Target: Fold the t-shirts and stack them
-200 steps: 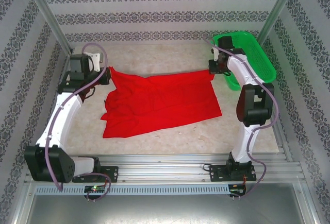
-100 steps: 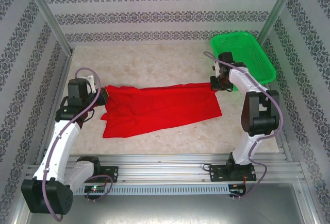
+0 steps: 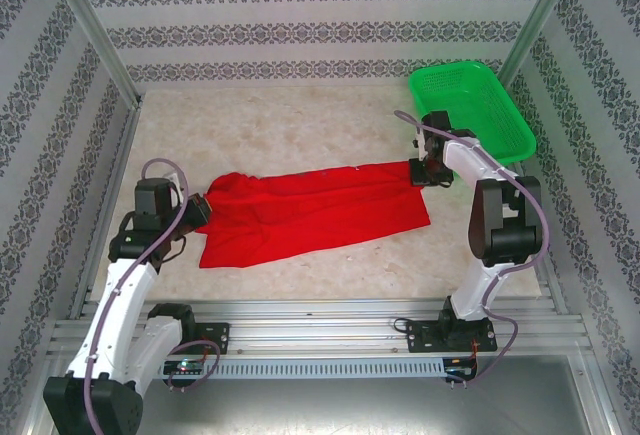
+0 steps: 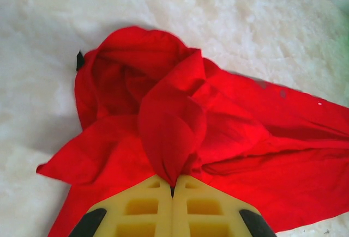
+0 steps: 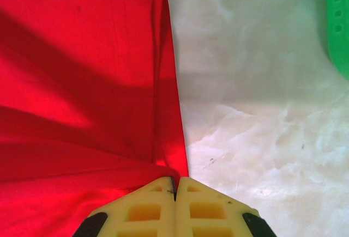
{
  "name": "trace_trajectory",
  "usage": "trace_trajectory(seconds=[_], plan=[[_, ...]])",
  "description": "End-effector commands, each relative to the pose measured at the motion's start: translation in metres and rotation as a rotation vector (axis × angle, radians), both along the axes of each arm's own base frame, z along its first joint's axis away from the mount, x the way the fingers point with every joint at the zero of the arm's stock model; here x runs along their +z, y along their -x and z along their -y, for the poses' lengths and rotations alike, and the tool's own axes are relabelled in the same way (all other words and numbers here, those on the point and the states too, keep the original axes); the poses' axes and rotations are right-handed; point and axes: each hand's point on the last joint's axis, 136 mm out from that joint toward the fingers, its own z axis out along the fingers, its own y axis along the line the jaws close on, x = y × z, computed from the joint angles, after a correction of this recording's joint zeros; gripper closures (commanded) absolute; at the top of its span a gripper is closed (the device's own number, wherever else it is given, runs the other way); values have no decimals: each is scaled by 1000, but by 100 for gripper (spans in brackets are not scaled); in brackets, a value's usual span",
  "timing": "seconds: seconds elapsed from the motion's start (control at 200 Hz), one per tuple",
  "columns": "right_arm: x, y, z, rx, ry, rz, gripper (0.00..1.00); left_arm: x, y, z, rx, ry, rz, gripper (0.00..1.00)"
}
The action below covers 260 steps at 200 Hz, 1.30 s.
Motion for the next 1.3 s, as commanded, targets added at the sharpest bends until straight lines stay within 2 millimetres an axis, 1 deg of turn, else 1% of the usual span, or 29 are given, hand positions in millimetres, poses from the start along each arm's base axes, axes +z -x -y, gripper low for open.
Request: trace_trajectory(seconds=[0.0, 0.19, 0.305, 0.47, 0.595, 0.639, 0.694, 0.744, 0.759, 0.789, 0.824, 0.899, 0.929, 0.979, 1.074, 1.129, 1.159, 1.194, 1.259, 1.294], plan=[[-11, 6, 0, -13, 28, -27, 100, -11, 9, 2, 43, 59, -50, 100], [-23, 8, 0, -21, 43, -57, 100, -36, 18, 1, 80, 59, -126, 100], [-31, 8, -1, -23, 48, -73, 100, -40, 15, 4, 80, 75, -117, 100], [-39, 10, -2, -27, 64, -104, 96, -48, 14, 11, 59, 80, -126, 100], [-40, 15, 2, -39, 81, -117, 89, -60, 21, 14, 50, 80, -159, 100], [-41, 17, 4, -48, 86, -125, 84, -64, 25, 15, 43, 82, -171, 100], [-42, 20, 6, -62, 90, -134, 75, -72, 29, 15, 47, 85, -195, 100], [-41, 21, 7, -77, 86, -137, 72, -79, 33, 17, 43, 99, -211, 100], [-41, 21, 7, -79, 85, -139, 71, -81, 33, 18, 40, 106, -217, 98], [-40, 22, 7, -88, 84, -139, 69, -84, 34, 21, 34, 123, -225, 89], [-38, 21, 8, -103, 83, -134, 65, -86, 35, 24, 28, 139, -236, 82], [-30, 19, 8, -125, 63, -111, 63, -85, 37, 25, 30, 144, -248, 69], [-24, 17, 7, -133, 54, -98, 62, -80, 36, 24, 33, 139, -235, 67], [-14, 15, 3, -134, 25, -68, 59, -66, 33, 21, 42, 130, -188, 61], [10, 12, -6, -133, -26, 0, 51, -35, 26, 12, 83, 100, -84, 44], [25, 11, -11, -129, -56, 47, 47, -21, 23, 4, 121, 82, -57, 38], [34, 10, -18, -114, -88, 77, 44, -14, 19, 3, 127, 80, -44, 35], [44, 9, -28, -85, -128, 112, 39, -8, 13, 5, 123, 83, -41, 32], [65, 9, -43, -25, -167, 183, 28, -5, 1, 8, 116, 96, -68, 30], [74, 9, -54, 11, -199, 212, 23, -3, -8, 14, 90, 113, -83, 29]])
